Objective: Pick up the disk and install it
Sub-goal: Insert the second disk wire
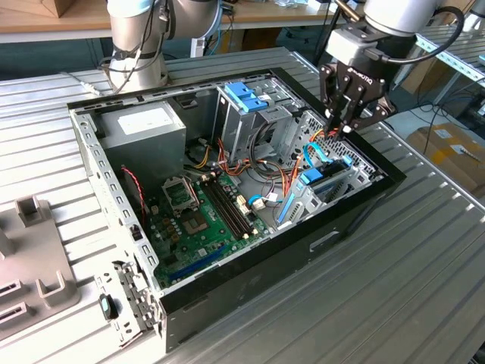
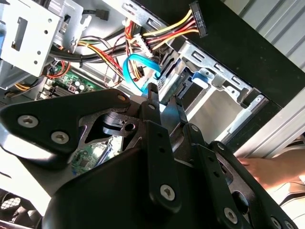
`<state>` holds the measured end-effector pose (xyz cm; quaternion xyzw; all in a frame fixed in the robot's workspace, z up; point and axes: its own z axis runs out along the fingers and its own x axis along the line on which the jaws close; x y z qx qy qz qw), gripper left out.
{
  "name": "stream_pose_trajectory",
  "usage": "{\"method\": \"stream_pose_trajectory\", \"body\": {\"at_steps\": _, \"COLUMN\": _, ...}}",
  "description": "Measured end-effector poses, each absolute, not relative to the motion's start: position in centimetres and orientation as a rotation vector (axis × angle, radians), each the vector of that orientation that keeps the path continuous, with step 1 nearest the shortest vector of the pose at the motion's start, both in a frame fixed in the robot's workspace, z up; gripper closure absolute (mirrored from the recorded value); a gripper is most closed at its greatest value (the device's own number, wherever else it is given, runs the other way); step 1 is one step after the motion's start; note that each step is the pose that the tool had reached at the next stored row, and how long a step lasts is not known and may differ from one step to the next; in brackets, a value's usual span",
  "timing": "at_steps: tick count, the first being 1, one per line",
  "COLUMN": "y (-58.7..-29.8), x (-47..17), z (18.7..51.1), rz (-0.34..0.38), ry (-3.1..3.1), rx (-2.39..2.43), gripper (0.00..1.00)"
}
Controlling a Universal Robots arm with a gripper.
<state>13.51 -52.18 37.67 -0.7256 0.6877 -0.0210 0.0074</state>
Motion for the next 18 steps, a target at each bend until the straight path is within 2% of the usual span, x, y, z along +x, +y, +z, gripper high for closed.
{"method": "stream_pose_trajectory", "body": {"at_steps": 18, "y": -51.41, "x": 13.55, "z": 37.78, "rz": -0.066, "ry": 2.150, "rx": -2.269, "gripper": 0.70}}
